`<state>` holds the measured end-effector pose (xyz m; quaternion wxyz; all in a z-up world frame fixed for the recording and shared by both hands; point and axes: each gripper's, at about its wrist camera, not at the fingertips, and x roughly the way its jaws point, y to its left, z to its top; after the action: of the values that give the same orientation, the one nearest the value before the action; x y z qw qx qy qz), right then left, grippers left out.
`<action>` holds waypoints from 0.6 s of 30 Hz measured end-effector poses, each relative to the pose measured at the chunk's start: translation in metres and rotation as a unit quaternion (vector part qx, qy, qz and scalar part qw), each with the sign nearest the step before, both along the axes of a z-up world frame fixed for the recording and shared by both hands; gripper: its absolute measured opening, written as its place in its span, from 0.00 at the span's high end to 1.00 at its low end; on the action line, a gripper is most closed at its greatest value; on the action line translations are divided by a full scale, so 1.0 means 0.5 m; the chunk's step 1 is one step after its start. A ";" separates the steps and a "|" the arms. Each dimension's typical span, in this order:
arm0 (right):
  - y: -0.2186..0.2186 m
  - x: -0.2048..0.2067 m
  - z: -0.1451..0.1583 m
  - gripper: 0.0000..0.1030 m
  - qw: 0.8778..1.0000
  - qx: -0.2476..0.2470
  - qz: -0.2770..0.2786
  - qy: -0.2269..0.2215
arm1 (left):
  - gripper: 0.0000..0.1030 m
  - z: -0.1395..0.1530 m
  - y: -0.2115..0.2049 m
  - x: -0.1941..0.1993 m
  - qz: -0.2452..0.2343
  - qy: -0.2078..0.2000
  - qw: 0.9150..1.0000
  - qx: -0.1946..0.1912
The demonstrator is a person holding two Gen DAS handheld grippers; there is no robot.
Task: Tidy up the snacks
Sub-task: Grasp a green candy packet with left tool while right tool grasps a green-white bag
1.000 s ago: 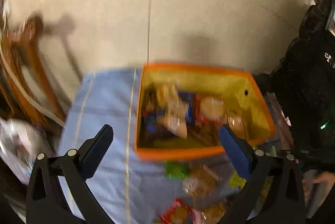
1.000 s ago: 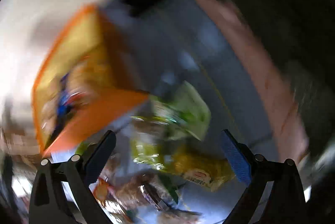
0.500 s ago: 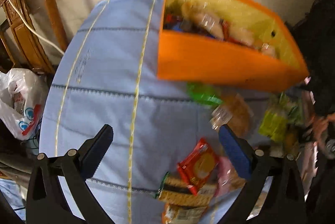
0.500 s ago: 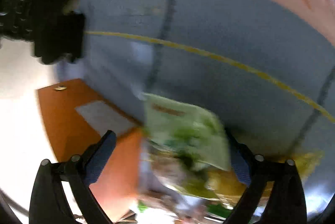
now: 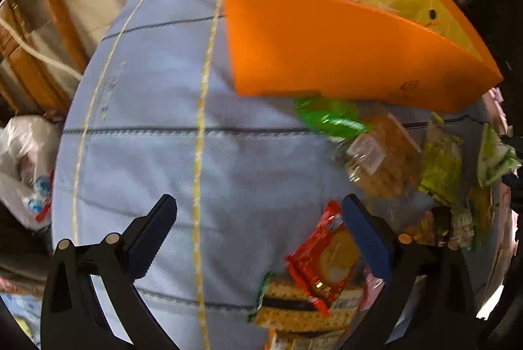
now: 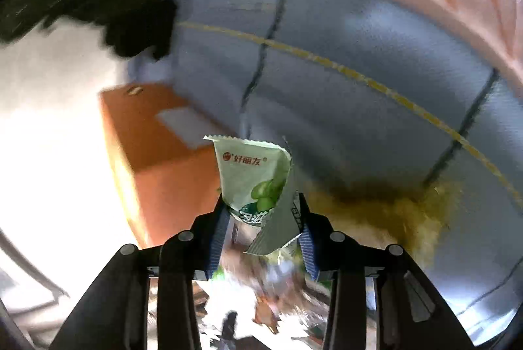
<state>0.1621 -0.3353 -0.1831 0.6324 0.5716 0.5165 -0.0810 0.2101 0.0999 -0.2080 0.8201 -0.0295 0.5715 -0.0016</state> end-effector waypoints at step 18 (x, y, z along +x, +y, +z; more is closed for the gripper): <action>0.043 -0.079 0.196 0.61 0.988 -0.062 0.091 -0.113 | 0.21 -0.049 -0.119 0.146 -0.054 -0.013 0.998 -0.006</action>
<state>0.1227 -0.3137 -0.0851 0.7255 0.4879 0.4852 0.0101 0.2829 0.0403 -0.2324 0.8262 -0.0035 0.5613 -0.0491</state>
